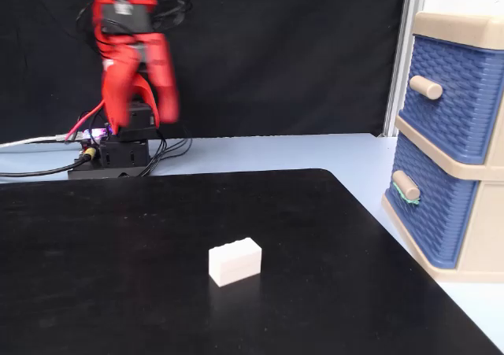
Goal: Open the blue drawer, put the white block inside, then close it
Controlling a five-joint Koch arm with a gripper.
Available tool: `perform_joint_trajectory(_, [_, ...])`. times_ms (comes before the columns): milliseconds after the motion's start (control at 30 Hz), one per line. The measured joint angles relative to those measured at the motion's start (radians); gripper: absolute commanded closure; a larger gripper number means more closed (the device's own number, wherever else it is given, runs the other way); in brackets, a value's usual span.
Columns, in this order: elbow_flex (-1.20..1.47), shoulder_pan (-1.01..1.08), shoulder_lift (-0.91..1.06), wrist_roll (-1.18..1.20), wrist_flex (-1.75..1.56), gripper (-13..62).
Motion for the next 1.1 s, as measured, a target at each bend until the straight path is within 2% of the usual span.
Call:
perform_joint_trajectory(100, [0.066,-0.255,-0.130,0.328,-0.345,15.9])
perform_joint_trajectory(200, [0.175,-0.311,-0.239,0.575,-0.824,15.9])
perform_joint_trajectory(400, [0.268,-0.314,-0.568,0.787,-1.718,16.0])
perform_joint_trajectory(533, [0.196,-0.311,-0.833,0.799,-2.029,16.3])
perform_joint_trajectory(700, [-0.031,-0.313,-1.049,0.799,-2.091,17.8])
perform_joint_trajectory(967, [-0.262,-0.380,-1.261,0.799,-2.105,21.7])
perform_joint_trajectory(1100, [-0.288,-0.383,-1.275,0.801,-2.105,29.3])
